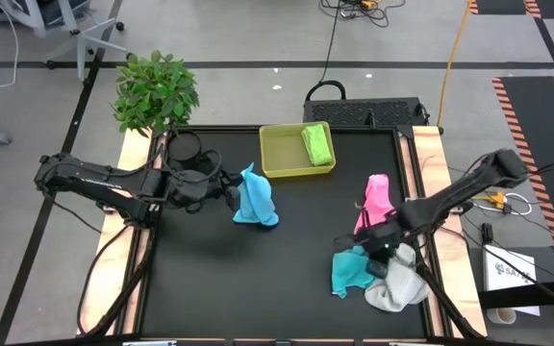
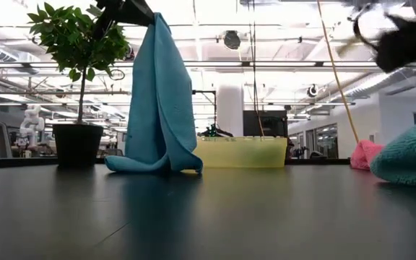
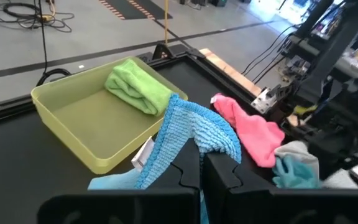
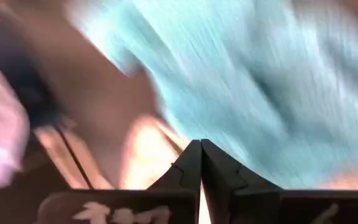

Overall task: Fold microfiber towels
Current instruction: Fold the left blue microfiber cloth

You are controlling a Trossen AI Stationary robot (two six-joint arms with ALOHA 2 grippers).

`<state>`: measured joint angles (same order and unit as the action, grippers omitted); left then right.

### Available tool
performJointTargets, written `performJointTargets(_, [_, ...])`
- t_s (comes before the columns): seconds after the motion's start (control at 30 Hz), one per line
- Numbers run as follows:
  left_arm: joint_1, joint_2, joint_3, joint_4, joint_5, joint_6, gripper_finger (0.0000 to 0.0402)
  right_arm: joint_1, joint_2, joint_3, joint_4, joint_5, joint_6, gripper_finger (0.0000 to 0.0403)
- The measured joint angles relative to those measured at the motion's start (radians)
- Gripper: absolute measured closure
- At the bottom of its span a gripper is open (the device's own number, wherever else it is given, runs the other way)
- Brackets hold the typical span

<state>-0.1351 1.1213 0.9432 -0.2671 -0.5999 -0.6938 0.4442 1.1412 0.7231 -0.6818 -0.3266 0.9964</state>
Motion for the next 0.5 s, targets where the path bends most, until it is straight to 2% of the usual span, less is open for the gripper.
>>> performJointTargets(0.13, [0.000, 0.000, 0.000, 0.082, 0.000, 0.026, 0.0401, -0.027, -0.075, 0.001, 0.150, 0.221, -0.007, 0.0403])
performJointTargets(0.2, [0.000, 0.000, 0.000, 0.136, -0.001, 0.048, 0.0401, -0.058, -0.083, 0.001, 0.216, 0.341, -0.067, 0.0403])
performJointTargets(0.3, [0.005, 0.000, 0.000, 0.215, -0.012, 0.068, 0.0401, -0.129, -0.059, 0.001, 0.334, 0.460, -0.195, 0.0403])
performJointTargets(0.4, [0.011, 0.000, 0.001, 0.238, -0.067, 0.080, 0.0401, -0.213, -0.009, 0.001, 0.495, 0.529, -0.339, 0.0403])
performJointTargets(0.5, [0.025, 0.000, 0.001, 0.238, -0.122, 0.088, 0.0401, -0.283, 0.062, 0.002, 0.668, 0.536, -0.486, 0.0401])
